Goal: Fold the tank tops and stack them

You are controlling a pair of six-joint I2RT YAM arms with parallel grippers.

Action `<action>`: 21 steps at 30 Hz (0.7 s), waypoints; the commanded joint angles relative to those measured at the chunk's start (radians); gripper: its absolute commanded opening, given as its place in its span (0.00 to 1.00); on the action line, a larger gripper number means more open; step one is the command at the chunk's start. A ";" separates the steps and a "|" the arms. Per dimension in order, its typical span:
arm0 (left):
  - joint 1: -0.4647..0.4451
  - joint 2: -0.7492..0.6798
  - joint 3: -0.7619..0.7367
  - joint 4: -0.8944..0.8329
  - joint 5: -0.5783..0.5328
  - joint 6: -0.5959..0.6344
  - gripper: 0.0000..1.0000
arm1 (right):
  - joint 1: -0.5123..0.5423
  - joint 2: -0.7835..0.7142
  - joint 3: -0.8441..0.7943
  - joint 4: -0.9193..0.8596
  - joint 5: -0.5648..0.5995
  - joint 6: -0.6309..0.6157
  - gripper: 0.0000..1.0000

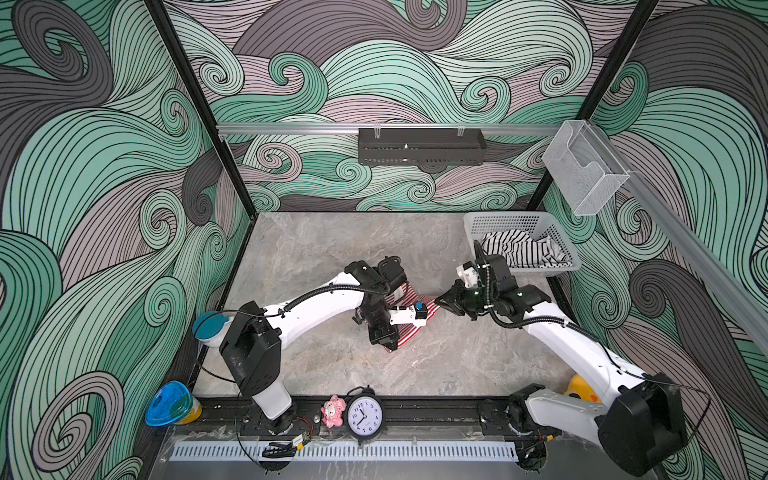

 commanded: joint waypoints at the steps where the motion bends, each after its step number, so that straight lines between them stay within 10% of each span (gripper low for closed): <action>1: 0.000 -0.046 0.047 -0.067 0.043 0.042 0.00 | -0.008 0.018 0.084 -0.080 0.017 -0.030 0.00; 21: 0.476 0.203 0.150 0.241 0.032 0.022 0.00 | -0.013 0.795 0.828 -0.169 -0.054 -0.114 0.00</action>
